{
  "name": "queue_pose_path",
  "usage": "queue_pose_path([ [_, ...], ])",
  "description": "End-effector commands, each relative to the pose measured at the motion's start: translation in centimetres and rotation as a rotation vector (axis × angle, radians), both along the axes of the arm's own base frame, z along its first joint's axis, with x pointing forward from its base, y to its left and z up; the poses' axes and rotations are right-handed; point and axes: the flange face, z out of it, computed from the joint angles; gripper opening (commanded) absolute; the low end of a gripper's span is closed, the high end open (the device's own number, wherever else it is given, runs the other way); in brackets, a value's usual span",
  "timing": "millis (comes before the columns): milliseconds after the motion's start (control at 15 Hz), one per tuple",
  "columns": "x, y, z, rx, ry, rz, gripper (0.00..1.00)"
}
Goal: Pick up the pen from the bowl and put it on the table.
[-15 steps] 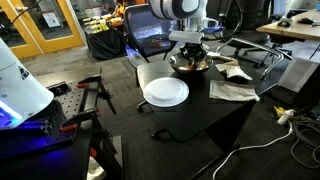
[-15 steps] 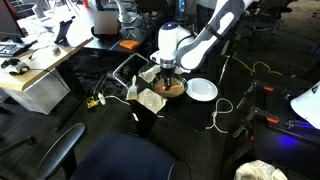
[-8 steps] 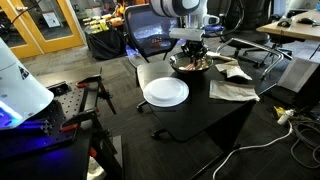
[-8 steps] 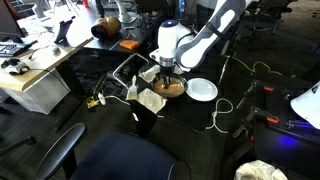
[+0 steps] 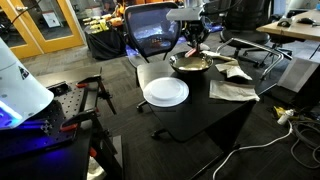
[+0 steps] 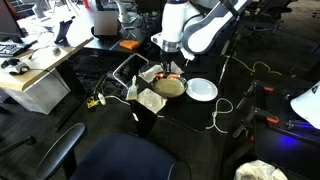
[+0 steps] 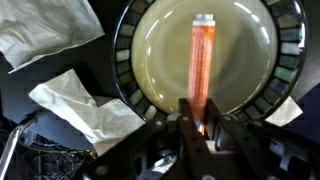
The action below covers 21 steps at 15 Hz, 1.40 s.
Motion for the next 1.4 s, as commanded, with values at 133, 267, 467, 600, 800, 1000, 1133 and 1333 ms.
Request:
queue_pose_path([
  [133,-5.5,1.2,4.1,0.004,-0.027,-0.025,0.05],
  [267,-7.4,2.1,4.5,0.006,-0.024,-0.016,0.05],
  [467,-10.3,3.5,4.6,0.010,-0.018,-0.009,0.05],
  [600,-12.2,4.4,4.3,0.016,-0.013,0.000,0.05],
  [800,-15.0,5.9,3.8,0.019,-0.009,0.006,0.05],
  [1000,-17.3,7.2,3.0,0.033,-0.012,0.007,0.05],
  [1133,-18.3,8.1,2.4,0.051,-0.039,0.032,0.05],
  [1333,-19.0,8.9,1.4,0.072,-0.083,0.064,0.05],
])
